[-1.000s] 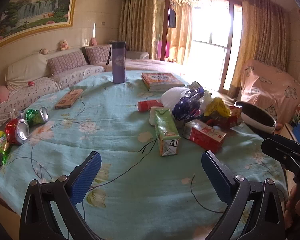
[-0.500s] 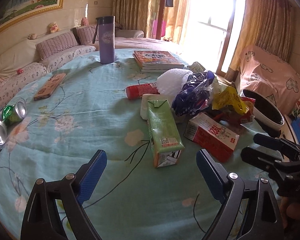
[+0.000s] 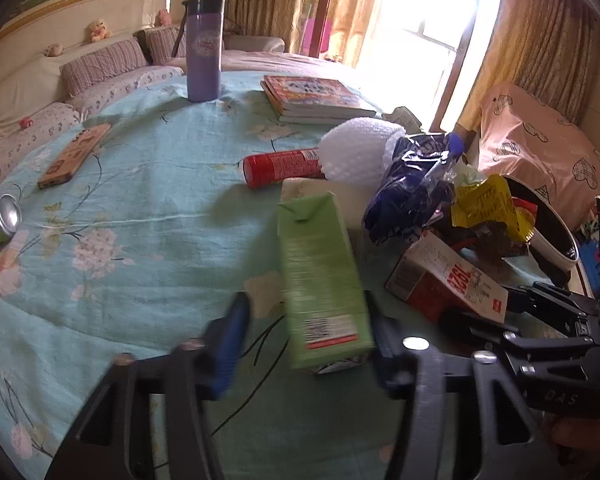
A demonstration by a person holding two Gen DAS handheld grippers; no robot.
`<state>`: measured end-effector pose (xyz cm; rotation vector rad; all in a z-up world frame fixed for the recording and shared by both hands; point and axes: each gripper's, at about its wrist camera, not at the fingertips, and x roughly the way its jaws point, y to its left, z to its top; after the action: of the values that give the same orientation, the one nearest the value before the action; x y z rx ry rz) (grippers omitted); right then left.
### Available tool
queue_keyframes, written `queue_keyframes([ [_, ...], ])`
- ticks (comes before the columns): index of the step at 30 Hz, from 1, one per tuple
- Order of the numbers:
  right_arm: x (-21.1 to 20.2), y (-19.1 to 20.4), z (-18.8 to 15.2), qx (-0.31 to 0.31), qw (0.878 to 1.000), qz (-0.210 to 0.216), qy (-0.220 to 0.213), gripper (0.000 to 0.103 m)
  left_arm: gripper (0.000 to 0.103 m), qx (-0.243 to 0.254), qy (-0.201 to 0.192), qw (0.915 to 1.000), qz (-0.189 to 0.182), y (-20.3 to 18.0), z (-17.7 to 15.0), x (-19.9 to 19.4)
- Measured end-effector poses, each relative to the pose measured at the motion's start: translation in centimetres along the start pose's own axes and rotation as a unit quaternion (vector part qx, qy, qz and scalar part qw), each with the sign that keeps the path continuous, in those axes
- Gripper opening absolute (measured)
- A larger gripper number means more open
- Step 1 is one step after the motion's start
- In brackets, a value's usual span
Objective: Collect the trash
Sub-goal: 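Grasp the green juice carton with the left gripper while the right grasps the red-white box, then carry both items over the black bin and open both grippers to drop them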
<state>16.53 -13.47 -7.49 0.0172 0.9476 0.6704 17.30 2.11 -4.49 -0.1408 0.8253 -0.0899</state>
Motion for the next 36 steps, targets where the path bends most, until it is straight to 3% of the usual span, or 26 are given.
queue_keyframes([
  [1,0.1,0.0,0.0,0.001,1.000,0.000,0.002,0.053,0.032,0.000,0.003,0.9999,-0.014,0.1,-0.1,0.0],
  [9,-2.8,-0.1,-2.2,0.025,0.999,0.012,-0.021,0.052,0.031,0.017,-0.006,0.9995,-0.026,-0.7,-1.8,-2.5],
  [21,-10.2,-4.4,-6.6,0.093,0.993,-0.028,-0.070,0.052,0.031,0.075,-0.012,0.9922,-0.099,-5.8,-3.3,-6.4],
  [36,-15.0,-11.8,-7.4,0.154,0.978,-0.090,-0.111,0.052,0.031,0.142,0.002,0.9800,-0.139,-12.2,-0.5,-2.5],
])
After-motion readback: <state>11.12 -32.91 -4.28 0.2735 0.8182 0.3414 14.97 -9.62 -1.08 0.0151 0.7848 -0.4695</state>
